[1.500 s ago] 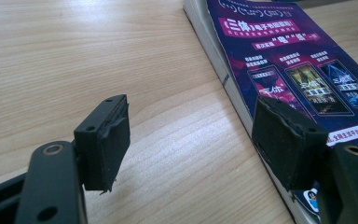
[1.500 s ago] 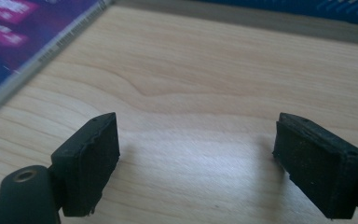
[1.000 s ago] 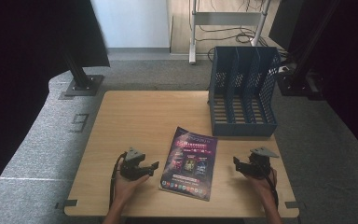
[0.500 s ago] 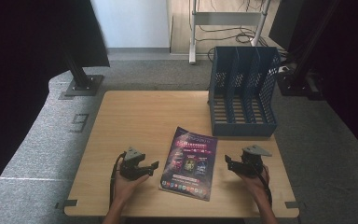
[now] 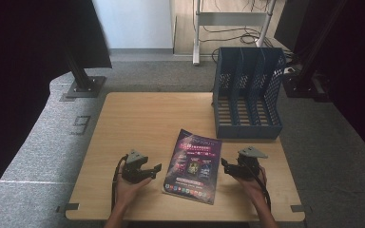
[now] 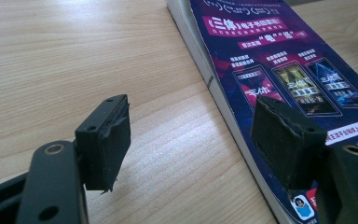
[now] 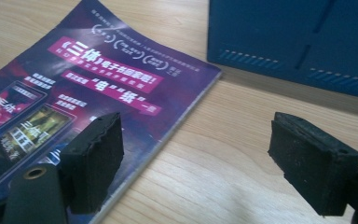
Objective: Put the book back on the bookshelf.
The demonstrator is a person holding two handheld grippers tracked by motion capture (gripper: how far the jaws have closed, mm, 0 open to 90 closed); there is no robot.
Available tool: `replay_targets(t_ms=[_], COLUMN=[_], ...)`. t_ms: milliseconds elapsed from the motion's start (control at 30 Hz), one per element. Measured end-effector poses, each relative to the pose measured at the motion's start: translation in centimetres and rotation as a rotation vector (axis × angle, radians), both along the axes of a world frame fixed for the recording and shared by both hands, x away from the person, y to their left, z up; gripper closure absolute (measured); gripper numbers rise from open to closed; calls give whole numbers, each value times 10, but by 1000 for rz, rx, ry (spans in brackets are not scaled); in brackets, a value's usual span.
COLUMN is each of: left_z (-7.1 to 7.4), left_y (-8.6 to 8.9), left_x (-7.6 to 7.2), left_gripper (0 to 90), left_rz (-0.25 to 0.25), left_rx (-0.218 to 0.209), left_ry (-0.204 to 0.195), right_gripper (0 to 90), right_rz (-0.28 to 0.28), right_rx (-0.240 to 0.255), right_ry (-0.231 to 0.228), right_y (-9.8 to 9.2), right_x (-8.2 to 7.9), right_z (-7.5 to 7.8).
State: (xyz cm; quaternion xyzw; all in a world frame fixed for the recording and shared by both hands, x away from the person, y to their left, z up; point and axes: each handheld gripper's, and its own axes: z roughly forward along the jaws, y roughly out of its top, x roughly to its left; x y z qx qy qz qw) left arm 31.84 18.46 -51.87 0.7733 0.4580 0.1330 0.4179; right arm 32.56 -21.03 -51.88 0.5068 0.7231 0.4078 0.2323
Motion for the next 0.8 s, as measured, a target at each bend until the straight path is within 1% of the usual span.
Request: replay_targets(t_ms=[100,200,267,367,467,500,667,800], left_z=[0,0,0,0,1,2,2,0], left_y=[0,0,0,0,0,0,2,2], left_x=[0,1,0,0,0,0,0,1], left_gripper=[285,286,286,286,286,286,287,286], left_rz=[0,2,1,1,1,2,7,10], left_rx=[0,-4,-4,-6,-4,-5,-5,-4], left_ry=[-1,1,-1,-1,-3,-4,-2,0], right_gripper=[174,177,179,179,179,179,177,171], right_rz=[7,9,16,33,40,48,57,67], right_rx=[0,19,16,-3,-43,-43,-36,-33], right_ry=[-2,2,0,-3,-10,-10,14,29], right_y=[6,13,18,28,36,39,50,55], right_x=[1,4,5,6,7,8,17,23], right_z=[0,0,0,-1,-2,-3,-7,-14])
